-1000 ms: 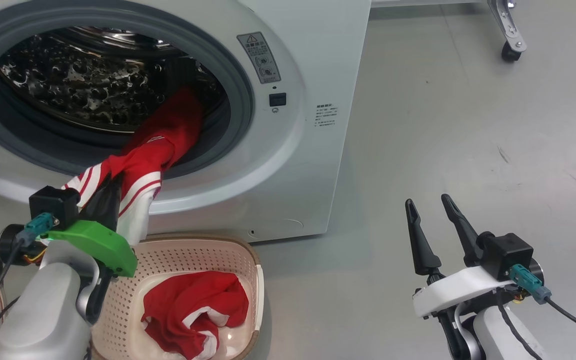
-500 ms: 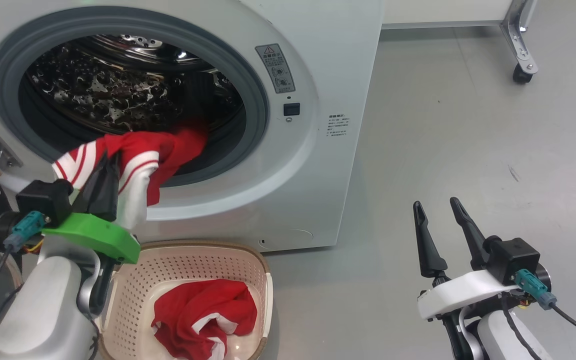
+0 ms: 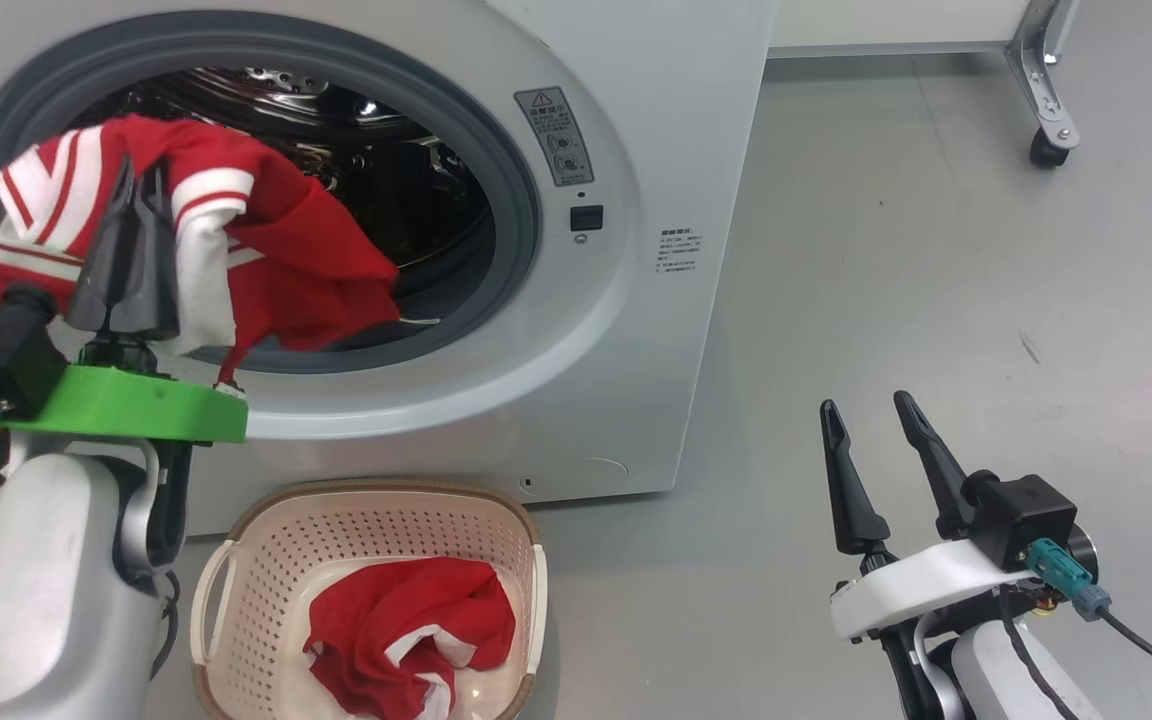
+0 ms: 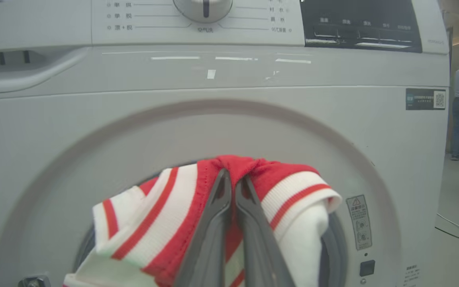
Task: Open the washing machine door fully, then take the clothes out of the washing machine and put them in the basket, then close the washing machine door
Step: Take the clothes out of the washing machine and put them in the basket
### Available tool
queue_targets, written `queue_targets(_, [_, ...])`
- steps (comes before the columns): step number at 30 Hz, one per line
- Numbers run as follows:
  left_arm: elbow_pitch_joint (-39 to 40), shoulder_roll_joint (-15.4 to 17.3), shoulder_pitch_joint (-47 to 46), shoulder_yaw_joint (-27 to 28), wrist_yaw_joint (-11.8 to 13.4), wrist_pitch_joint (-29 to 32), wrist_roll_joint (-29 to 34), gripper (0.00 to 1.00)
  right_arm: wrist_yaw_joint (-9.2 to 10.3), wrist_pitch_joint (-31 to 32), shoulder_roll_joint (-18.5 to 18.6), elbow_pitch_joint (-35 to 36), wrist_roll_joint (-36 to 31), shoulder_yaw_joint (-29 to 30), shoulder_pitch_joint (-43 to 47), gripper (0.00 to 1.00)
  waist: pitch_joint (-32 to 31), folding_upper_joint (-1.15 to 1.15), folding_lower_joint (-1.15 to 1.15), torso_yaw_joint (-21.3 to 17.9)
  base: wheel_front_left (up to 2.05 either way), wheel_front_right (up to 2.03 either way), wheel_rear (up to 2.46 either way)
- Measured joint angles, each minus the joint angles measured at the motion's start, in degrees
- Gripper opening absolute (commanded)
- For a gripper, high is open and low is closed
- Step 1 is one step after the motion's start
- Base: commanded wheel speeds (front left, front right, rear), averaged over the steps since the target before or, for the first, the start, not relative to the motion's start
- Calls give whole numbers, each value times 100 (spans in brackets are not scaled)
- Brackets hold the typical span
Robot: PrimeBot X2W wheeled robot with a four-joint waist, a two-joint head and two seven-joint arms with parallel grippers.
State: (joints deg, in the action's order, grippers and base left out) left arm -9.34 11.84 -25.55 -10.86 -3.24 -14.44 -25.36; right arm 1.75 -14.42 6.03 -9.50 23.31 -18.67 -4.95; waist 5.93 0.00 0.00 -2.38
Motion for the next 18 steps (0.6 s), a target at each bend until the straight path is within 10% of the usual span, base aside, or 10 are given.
queue_targets(18, [1090, -222, 356, 291, 45, -27, 338, 0, 42, 8, 0, 55, 0, -5, 71, 100, -18, 0, 0, -16, 0, 0, 0])
